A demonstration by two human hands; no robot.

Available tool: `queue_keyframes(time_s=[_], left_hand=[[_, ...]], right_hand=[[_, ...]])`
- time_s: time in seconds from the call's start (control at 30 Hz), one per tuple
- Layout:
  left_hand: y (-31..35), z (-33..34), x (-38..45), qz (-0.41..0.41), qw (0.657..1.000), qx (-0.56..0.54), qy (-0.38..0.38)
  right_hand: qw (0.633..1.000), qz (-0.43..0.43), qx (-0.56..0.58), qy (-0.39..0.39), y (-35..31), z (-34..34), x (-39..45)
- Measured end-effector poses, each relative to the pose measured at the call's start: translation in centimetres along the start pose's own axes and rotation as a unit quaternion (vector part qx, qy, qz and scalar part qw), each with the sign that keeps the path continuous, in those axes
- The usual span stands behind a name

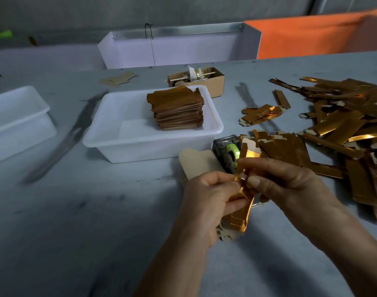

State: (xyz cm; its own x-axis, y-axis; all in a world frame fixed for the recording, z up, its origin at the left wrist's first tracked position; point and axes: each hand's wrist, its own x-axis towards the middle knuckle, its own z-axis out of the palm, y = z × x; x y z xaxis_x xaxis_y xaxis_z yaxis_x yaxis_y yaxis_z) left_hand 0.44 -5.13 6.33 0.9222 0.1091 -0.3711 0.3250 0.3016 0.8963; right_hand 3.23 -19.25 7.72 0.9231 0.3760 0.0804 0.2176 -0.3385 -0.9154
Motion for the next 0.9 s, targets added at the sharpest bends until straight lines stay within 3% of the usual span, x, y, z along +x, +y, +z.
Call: queue_keyframes(time_s=[0.33, 0.47, 0.67, 0.8, 0.9], left_hand=[[0.1, -0.5, 0.4, -0.02, 0.997, -0.039, -0.064], [-0.2, -0.7, 0.4, 0.005, 0.998, -0.013, -0.057], [-0.9, 0.1, 0.0, 0.086, 0.991, 0.092, 0.041], [-1.7, 1.0, -0.4, 0.207, 0.949, 0.199, 0.127], [-2.2, 1.3, -0.5, 0.248, 0.932, 0.205, 0.165]], right_hand=[[0.997, 0.0, -0.057, 0.044, 0.9, 0.3, 0.5], [0.995, -0.001, -0.081, 0.05, 0.6, 0.5, 0.7], [0.986, 0.001, -0.152, 0.076, 0.2, 1.3, 0.7], [0.972, -0.014, -0.208, 0.105, -0.3, 1.4, 0.7], [0.961, -0.03, -0.247, 0.117, -0.6, 1.3, 0.6]])
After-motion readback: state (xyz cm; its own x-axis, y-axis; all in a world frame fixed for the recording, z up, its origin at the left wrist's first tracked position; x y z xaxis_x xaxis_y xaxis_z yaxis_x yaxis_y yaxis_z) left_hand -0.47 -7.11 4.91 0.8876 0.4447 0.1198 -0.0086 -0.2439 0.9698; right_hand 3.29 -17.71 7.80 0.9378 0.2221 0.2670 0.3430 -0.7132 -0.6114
